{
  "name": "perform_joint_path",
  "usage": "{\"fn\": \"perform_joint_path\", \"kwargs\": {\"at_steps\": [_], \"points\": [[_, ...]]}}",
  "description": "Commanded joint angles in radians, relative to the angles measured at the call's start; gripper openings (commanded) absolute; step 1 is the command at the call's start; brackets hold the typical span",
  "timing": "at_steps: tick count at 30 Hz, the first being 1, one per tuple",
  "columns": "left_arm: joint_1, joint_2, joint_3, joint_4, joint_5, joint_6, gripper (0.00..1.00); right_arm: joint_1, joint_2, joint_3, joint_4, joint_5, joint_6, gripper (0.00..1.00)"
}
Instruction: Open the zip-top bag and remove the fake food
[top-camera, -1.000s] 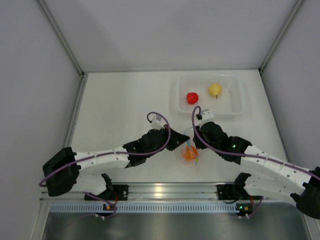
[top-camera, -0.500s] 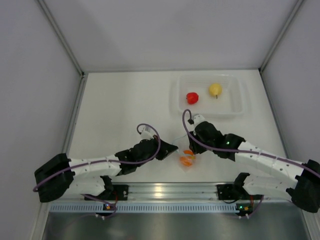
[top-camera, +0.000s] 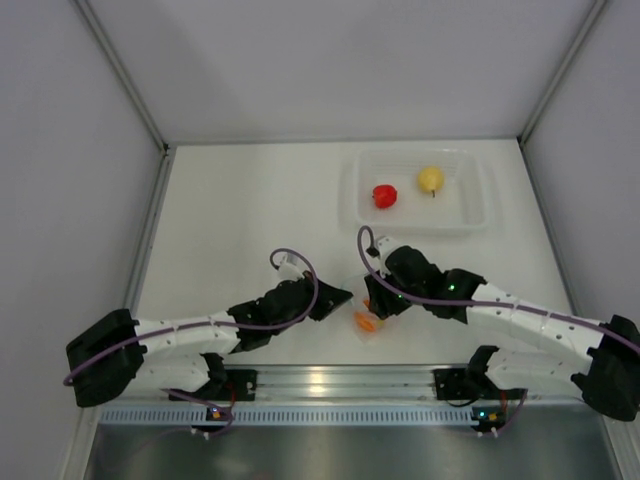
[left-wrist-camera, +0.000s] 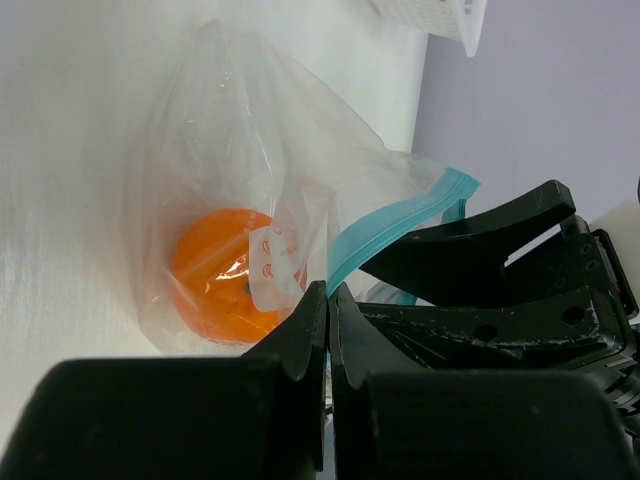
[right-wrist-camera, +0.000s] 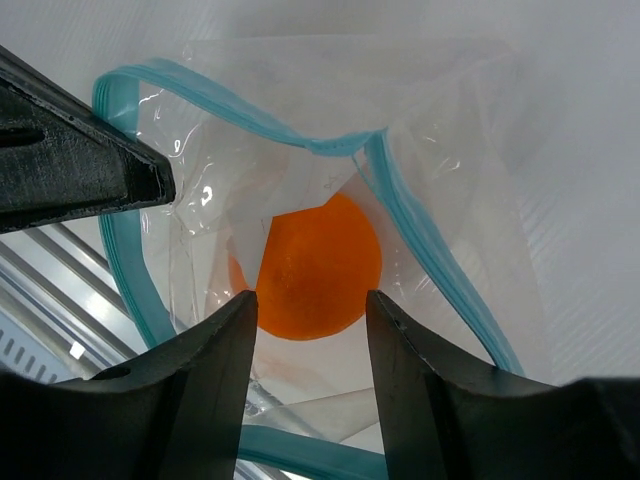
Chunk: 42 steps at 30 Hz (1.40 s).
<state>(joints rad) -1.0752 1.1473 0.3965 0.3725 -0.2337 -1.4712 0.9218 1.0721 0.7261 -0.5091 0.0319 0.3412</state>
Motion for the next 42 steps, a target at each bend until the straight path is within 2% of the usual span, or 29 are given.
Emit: {"fn": "perform_joint_path", "kwargs": {"at_steps": [1,7,12,17,22,26,31,36,42], "points": [[0.003,-0.024,-0.016,0.023,-0.029,0.003,0.0,0.012,0.011,-0.016,0.017,-0.024,-0.004,0.5],[0.003,-0.009,-0.033,0.025,-0.018,-0.009,0.0,0.012,0.046,-0.048,0.069,-0.061,-0.001,0.55],[0.003,-0.006,-0.042,0.026,-0.015,-0.017,0.0,0.014,0.049,-0.085,0.133,-0.073,0.021,0.56],[0.003,0.008,-0.036,0.026,-0.003,0.02,0.0,0.012,-0.032,-0.163,0.313,-0.072,0.077,0.56],[0.001,-0.011,-0.045,0.025,-0.021,0.092,0.0,0.014,-0.008,-0.178,0.334,0.031,0.117,0.55],[0.001,-0.024,-0.029,0.025,0.0,0.158,0.0,0.012,0.006,-0.197,0.382,0.057,0.162,0.54],[-0.006,-0.001,0.028,0.025,0.051,0.25,0.0,0.014,0.019,-0.241,0.492,0.066,0.254,0.53],[-0.028,-0.006,0.045,0.026,0.031,0.282,0.0,0.014,-0.032,-0.3,0.616,0.106,0.37,0.53],[-0.029,-0.027,0.047,0.026,0.045,0.314,0.0,0.014,-0.021,-0.304,0.578,0.255,0.443,0.51]]}}
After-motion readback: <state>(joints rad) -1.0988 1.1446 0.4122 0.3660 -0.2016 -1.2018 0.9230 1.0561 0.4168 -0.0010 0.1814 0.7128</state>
